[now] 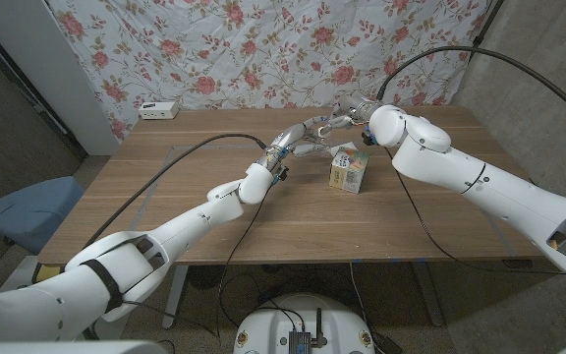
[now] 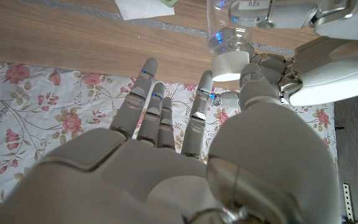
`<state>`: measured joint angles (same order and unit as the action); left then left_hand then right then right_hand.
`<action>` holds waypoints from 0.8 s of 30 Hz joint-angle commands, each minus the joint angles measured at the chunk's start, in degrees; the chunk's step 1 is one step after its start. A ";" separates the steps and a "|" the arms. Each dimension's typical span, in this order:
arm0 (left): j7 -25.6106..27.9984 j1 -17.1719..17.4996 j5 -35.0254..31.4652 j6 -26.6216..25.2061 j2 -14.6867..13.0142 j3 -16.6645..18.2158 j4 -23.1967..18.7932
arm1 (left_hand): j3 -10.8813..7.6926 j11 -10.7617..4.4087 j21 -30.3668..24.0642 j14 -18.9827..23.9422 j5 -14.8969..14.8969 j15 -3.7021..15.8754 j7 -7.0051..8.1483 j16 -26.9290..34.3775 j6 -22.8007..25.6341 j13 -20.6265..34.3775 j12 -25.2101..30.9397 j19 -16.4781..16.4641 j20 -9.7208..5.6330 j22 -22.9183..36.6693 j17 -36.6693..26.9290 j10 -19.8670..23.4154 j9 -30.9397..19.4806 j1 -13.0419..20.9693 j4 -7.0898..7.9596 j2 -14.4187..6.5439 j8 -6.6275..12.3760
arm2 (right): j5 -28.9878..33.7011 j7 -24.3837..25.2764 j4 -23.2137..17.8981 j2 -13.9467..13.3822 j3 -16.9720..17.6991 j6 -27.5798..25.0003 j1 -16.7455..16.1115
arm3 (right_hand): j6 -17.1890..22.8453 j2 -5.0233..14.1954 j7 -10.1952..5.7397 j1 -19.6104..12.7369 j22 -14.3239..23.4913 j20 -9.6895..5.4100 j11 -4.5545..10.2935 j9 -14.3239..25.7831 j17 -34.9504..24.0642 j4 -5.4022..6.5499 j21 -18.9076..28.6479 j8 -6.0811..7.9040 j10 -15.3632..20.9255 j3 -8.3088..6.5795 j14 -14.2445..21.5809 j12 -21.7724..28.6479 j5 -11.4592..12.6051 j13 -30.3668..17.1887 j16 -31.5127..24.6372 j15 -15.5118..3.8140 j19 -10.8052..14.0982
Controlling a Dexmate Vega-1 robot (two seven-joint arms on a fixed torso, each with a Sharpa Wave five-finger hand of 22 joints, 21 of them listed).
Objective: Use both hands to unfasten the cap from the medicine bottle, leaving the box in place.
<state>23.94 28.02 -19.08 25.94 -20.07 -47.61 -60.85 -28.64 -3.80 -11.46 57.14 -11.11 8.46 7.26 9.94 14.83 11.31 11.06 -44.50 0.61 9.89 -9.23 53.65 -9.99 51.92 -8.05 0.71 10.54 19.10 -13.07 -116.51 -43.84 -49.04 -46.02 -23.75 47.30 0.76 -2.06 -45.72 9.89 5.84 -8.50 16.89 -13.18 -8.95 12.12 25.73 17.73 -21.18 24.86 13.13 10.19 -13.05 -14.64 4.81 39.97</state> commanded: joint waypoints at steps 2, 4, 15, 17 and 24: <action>0.03 -0.26 0.12 0.20 0.24 -0.16 0.51 | -0.59 -3.34 -0.02 0.11 -0.31 2.78 0.17 0.04 0.10 0.09 0.27 0.03 -0.22 0.16 -0.05 3.81 -0.15 0.20 -0.07 -0.42 0.10 | -0.35 0.23 -0.04 -0.11 0.30 -0.30 -0.26 | 0.13 -0.03 0.06 -0.15 0.16 0.22 -0.09 0.13 -0.33 0.03 -0.01 0.22 0.35 -0.64 0.50 -0.20 0.16 -0.03 -0.25 0.26 0.48; 0.00 -0.33 0.10 0.25 0.27 -0.21 0.60 | -0.61 -3.35 0.01 0.14 -0.31 2.78 0.19 0.05 0.13 0.09 0.24 0.09 -0.25 0.16 -0.05 3.74 -0.15 0.22 -0.09 -0.42 0.11 | -0.43 0.36 -0.05 -0.08 0.37 -0.37 -0.33 | 0.20 -0.04 0.08 -0.14 0.16 0.21 -0.09 0.11 -0.33 0.03 -0.02 0.27 0.38 -0.64 0.51 -0.22 0.15 -0.03 -0.24 0.25 0.48; 0.27 -0.49 -0.02 0.37 0.33 -0.28 0.82 | -0.66 -3.35 0.00 0.14 -0.30 2.69 0.20 0.05 0.01 0.10 0.23 0.06 -0.26 0.16 -0.05 3.72 -0.15 0.20 -0.10 -0.38 0.07 | -1.20 -0.70 0.33 -0.08 0.01 -0.82 0.27 | -1.56 -0.01 0.46 0.20 0.16 0.27 -0.39 -0.02 -0.47 0.25 -0.18 -0.31 -0.09 -0.50 -0.09 -0.58 0.05 0.00 -0.02 0.48 0.34; 0.25 -0.53 0.00 0.46 0.35 -0.31 0.90 | -0.69 -3.38 -0.01 0.13 -0.30 2.83 0.24 0.04 -0.01 0.10 0.27 0.05 -0.25 0.16 -0.05 3.82 -0.15 0.22 -0.10 -0.40 0.07 | -1.43 -1.04 0.56 -0.08 -0.10 -0.79 0.49 | -2.00 -0.05 0.42 0.42 0.16 0.45 -0.50 -0.06 -0.50 0.37 -0.32 -0.46 -0.31 -0.41 -0.31 -0.71 0.01 0.00 0.08 0.60 0.08; 0.44 -0.62 -0.07 0.52 0.44 -0.36 1.10 | -0.73 -3.36 0.00 0.14 -0.29 2.83 0.12 0.04 0.00 0.10 0.23 0.06 -0.25 0.16 -0.04 3.72 -0.15 0.20 -0.12 -0.36 0.09 | -1.85 -1.74 0.90 -0.17 -0.48 -1.00 1.06 | -4.25 -0.19 0.75 1.15 0.17 0.69 -0.88 -0.25 -0.55 0.65 -0.50 -1.32 -1.13 -0.09 -1.10 -1.12 -0.06 -0.05 0.43 1.05 -0.24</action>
<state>24.14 27.56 -19.03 26.30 -19.75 -47.87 -59.99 -28.89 -3.80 -11.46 57.22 -10.99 8.37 7.26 9.94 14.83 11.33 10.97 -44.50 0.61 9.89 -9.05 53.65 -9.99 51.92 -8.31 0.72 10.54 17.99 -13.72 -116.17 -43.92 -48.98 -46.65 -23.45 43.82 0.49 -1.39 -44.91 9.89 6.06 -9.27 16.66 -13.46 -8.65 11.72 24.89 16.95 -21.44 24.03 12.42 10.19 -13.05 -14.37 5.64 39.74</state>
